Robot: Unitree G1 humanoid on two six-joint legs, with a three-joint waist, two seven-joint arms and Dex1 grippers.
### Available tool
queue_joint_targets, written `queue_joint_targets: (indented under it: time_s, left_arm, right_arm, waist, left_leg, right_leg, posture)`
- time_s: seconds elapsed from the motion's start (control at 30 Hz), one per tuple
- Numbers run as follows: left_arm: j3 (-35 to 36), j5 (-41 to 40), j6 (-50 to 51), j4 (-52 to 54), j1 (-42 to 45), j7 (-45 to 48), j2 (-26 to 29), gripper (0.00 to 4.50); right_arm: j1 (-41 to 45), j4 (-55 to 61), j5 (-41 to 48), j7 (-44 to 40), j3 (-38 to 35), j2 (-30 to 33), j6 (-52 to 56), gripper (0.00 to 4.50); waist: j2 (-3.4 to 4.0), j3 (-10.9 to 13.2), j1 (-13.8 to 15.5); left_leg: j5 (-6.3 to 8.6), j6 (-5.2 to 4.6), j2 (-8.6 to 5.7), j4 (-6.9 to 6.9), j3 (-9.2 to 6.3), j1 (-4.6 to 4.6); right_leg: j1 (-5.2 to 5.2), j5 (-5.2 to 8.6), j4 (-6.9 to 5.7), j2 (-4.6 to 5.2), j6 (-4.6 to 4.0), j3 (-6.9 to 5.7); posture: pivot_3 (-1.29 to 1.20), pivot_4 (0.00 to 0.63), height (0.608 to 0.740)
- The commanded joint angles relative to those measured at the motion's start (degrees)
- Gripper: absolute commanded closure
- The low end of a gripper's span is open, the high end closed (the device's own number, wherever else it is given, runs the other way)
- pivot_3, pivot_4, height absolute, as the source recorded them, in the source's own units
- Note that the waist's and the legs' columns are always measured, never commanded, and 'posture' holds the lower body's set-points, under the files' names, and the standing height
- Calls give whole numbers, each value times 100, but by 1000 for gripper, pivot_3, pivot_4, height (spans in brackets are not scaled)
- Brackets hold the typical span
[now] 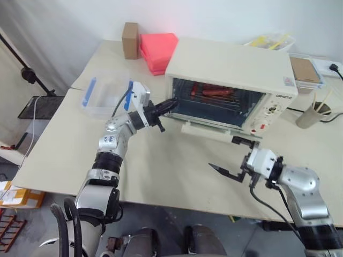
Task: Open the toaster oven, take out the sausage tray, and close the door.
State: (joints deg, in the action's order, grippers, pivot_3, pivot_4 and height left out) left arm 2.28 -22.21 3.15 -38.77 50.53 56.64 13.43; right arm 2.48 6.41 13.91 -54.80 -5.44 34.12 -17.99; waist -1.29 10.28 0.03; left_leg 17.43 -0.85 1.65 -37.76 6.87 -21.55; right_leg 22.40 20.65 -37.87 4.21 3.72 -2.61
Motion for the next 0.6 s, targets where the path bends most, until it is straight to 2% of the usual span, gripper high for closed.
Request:
queue_joint_targets:
  time_s: [0.03,0.23,0.33,0.5,0.53,0.57,0.6]
  left_arm:
    - [-198,182,-172,134,-206,515,121,4478]
    - [-399,614,-652,154,-600,794,422,4478]
    - [-472,804,-714,383,-936,550,443,4478]
    - [-345,688,-395,916,-1332,286,419,4478]
    - [-308,639,-324,1032,-1406,250,423,4099]
    - [-262,607,-259,1188,-1511,172,443,3999]
    - [-233,588,-204,1310,-1587,110,458,3678]
  right_arm:
    - [-688,252,2,359,-542,53,-252,0]
    - [-2153,469,75,1032,-1397,-150,-35,0]
    - [-1989,1056,309,1776,-1808,-185,848,0]
    - [-1325,1639,261,1756,-1436,189,1591,0]
    - [-1144,1692,165,1738,-1326,277,1663,0]
    - [-824,1792,101,1695,-1046,383,1927,0]
    - [-601,1864,66,1670,-845,455,2129,0]
  waist:
    - [0,0,10]
    - [1,0,-5]
    - [3,2,-103]
    - [5,2,-166]
    - [6,3,-168]
    - [6,3,-174]
    - [7,3,-174]
  left_leg:
    - [2,-3,-1,-4,-1,0]
    - [5,-8,0,-12,-4,6]
    - [8,-6,2,-8,2,19]
    - [9,-2,2,-6,-19,37]
    - [9,-2,2,-5,-21,38]
    - [10,-1,2,-4,-20,37]
    - [10,-1,2,-3,-20,36]
  right_leg:
    - [-4,0,1,2,0,-1]
    - [-16,0,3,5,0,-6]
    - [-25,0,5,7,0,-1]
    - [-44,-1,-1,16,-2,-16]
    - [-44,0,-1,14,-2,-19]
    - [-43,0,0,14,-2,-18]
    - [-42,0,1,14,-2,-19]
  posture:
    - [0,150,740]
    - [0,150,740]
    - [0,150,740]
    - [0,150,740]
    - [0,150,740]
    - [0,150,740]
    - [0,150,740]
